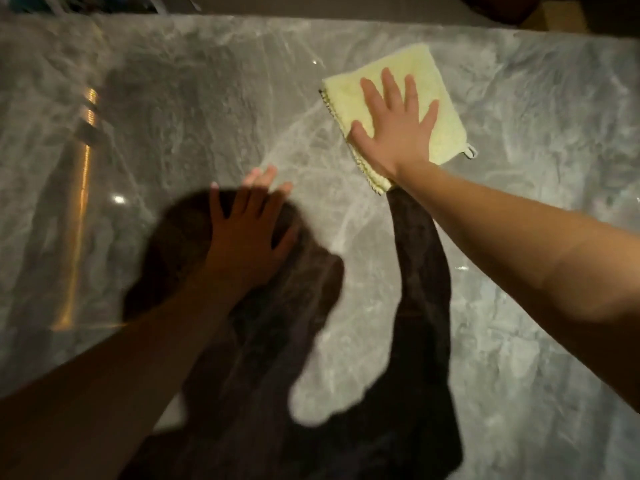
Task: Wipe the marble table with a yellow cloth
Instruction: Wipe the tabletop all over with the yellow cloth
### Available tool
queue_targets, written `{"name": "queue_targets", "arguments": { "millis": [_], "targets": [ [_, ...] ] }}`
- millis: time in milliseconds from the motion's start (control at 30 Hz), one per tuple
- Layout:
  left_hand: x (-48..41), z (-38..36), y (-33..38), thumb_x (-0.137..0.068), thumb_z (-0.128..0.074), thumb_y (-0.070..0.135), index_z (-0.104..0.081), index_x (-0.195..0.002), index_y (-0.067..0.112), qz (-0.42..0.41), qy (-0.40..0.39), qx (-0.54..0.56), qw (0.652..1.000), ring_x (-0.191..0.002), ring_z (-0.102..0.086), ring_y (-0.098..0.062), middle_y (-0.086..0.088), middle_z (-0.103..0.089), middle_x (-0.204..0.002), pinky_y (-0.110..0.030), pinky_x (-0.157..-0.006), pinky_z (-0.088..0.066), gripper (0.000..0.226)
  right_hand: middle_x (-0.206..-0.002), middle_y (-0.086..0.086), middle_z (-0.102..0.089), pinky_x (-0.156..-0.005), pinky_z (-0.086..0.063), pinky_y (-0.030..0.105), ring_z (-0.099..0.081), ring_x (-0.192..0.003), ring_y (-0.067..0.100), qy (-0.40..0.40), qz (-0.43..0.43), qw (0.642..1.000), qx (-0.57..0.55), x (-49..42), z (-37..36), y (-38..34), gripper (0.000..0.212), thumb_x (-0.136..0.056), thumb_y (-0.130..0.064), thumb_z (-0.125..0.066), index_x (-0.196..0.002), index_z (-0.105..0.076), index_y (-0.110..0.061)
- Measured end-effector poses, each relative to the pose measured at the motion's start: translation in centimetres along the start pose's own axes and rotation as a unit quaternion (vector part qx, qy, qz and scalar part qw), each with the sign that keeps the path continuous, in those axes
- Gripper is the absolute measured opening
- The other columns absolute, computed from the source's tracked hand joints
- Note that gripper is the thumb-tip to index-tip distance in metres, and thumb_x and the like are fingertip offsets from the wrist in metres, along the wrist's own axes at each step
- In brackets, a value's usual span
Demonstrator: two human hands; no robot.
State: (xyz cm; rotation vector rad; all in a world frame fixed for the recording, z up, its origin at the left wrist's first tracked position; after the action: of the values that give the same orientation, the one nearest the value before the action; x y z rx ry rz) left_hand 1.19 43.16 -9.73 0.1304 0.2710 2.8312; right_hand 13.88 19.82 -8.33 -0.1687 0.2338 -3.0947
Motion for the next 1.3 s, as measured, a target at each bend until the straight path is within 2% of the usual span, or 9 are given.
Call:
{"name": "queue_targets", "arguments": {
  "millis": [167, 333, 467, 667, 833, 933, 1033, 1100, 1300],
  "targets": [
    [-0.2, -0.7, 0.1, -0.085, -0.04, 0.05, -0.037, -0.141, 0.024, 0.01, 0.032, 0.001, 0.999, -0.144, -0.024, -0.02, -0.002, -0.027, -0.156, -0.065, -0.109, -0.007, 0.062, -0.163, 0.0, -0.009, -0.112, -0.001, 0.066, 0.001, -0.149, 0.032, -0.004, 0.039, 0.999, 0.008, 11.6, -1.5, -0.7, 0.073, -0.085, -0.063, -0.024, -0.152, -0.02, -0.034],
    [0.3, -0.2, 0.4, -0.092, -0.037, 0.047, -0.03, -0.144, 0.022, -0.005, 0.036, 0.042, 0.998, -0.147, -0.011, -0.021, -0.002, -0.015, -0.16, -0.063, -0.111, 0.001, 0.059, -0.162, 0.004, -0.014, -0.11, -0.005, 0.069, -0.003, -0.149, 0.035, -0.021, 0.057, 0.998, 0.015, 24.1, -3.4, -2.6, 0.071, -0.087, -0.061, -0.031, -0.152, -0.024, -0.032],
    [0.8, 0.6, 1.0, -0.091, -0.043, 0.042, -0.025, -0.145, 0.018, 0.042, 0.029, 0.085, 0.995, -0.148, 0.002, -0.025, -0.006, 0.002, -0.161, -0.061, -0.112, 0.003, 0.062, -0.162, 0.004, -0.012, -0.108, -0.008, 0.071, -0.001, -0.149, 0.037, -0.048, 0.08, 0.996, 0.006, 34.9, -4.4, -4.7, 0.073, -0.087, -0.062, -0.031, -0.152, -0.023, -0.031],
    [0.5, 1.6, -1.1, -0.09, -0.043, 0.045, -0.025, -0.145, 0.02, 0.028, 0.021, 0.041, 0.999, -0.147, 0.003, -0.031, -0.005, -0.002, -0.161, -0.068, -0.109, 0.004, 0.063, -0.163, 0.002, -0.01, -0.106, -0.008, 0.073, -0.002, -0.148, 0.039, -0.094, 0.107, 0.99, 0.02, 42.0, -4.9, -6.9, 0.067, -0.085, -0.06, -0.041, -0.145, -0.039, -0.03],
    [0.8, 1.6, -4.7, -0.089, -0.036, 0.055, -0.02, -0.148, 0.028, 0.119, 0.04, 0.048, 0.991, -0.146, 0.004, -0.035, -0.008, -0.002, -0.161, -0.07, -0.106, 0.005, 0.066, -0.162, 0.0, -0.011, -0.106, -0.01, 0.074, -0.004, -0.148, 0.038, -0.086, 0.11, 0.99, 0.021, 37.9, -5.1, -8.0, 0.069, -0.087, -0.063, -0.04, -0.149, -0.031, -0.034],
    [0.2, 1.6, -6.0, -0.091, -0.035, 0.055, -0.021, -0.148, 0.031, 0.149, 0.026, 0.047, 0.987, -0.146, 0.004, -0.035, -0.007, -0.003, -0.161, -0.071, -0.108, 0.004, 0.064, -0.163, -0.004, -0.006, -0.107, -0.002, 0.072, 0.004, -0.148, 0.035, -0.072, 0.102, 0.992, 0.02, 30.9, -4.8, -9.1, 0.068, -0.086, -0.065, -0.037, -0.146, -0.037, -0.034],
    [0.1, 1.0, -6.0, -0.091, -0.036, 0.052, -0.023, -0.147, 0.031, 0.152, 0.035, 0.015, 0.988, -0.147, -0.003, -0.035, -0.007, -0.01, -0.16, -0.071, -0.108, 0.0, 0.062, -0.163, -0.007, -0.007, -0.109, 0.005, 0.07, 0.006, -0.149, 0.031, -0.049, 0.061, 0.997, 0.007, 21.8, -4.7, -10.3, 0.066, -0.091, -0.068, -0.03, -0.15, -0.018, -0.042],
    [0.2, 0.9, -6.1, -0.09, -0.036, 0.052, -0.024, -0.147, 0.031, 0.143, 0.035, 0.002, 0.989, -0.146, -0.008, -0.037, -0.008, -0.014, -0.16, -0.071, -0.108, -0.004, 0.062, -0.162, -0.006, -0.011, -0.108, 0.001, 0.071, 0.002, -0.149, 0.031, -0.017, 0.038, 0.999, 0.008, 15.7, -4.3, -10.8, 0.062, -0.094, -0.063, -0.026, -0.15, -0.018, -0.041],
    [0.3, 0.9, -5.9, -0.088, -0.031, 0.054, -0.023, -0.148, 0.03, 0.144, 0.032, -0.017, 0.989, -0.145, -0.009, -0.039, -0.011, -0.013, -0.159, -0.071, -0.105, -0.006, 0.065, -0.163, -0.007, -0.002, -0.109, 0.008, 0.069, 0.011, -0.149, 0.029, -0.002, -0.009, 1.0, -0.029, -1.4, -2.2, -11.1, 0.061, -0.096, -0.059, -0.023, -0.152, -0.012, -0.039]
  ]
}}
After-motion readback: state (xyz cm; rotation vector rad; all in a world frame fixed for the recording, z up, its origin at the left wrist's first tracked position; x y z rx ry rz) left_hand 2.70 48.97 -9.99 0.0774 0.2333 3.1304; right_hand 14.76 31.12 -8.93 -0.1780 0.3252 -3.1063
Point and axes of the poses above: each hand's wrist, its own x-axis away from the middle knuckle, its own z-axis out of the back of the hand, y = z × x, the point moved 1 cm from there along -x, towards the middle knuckle
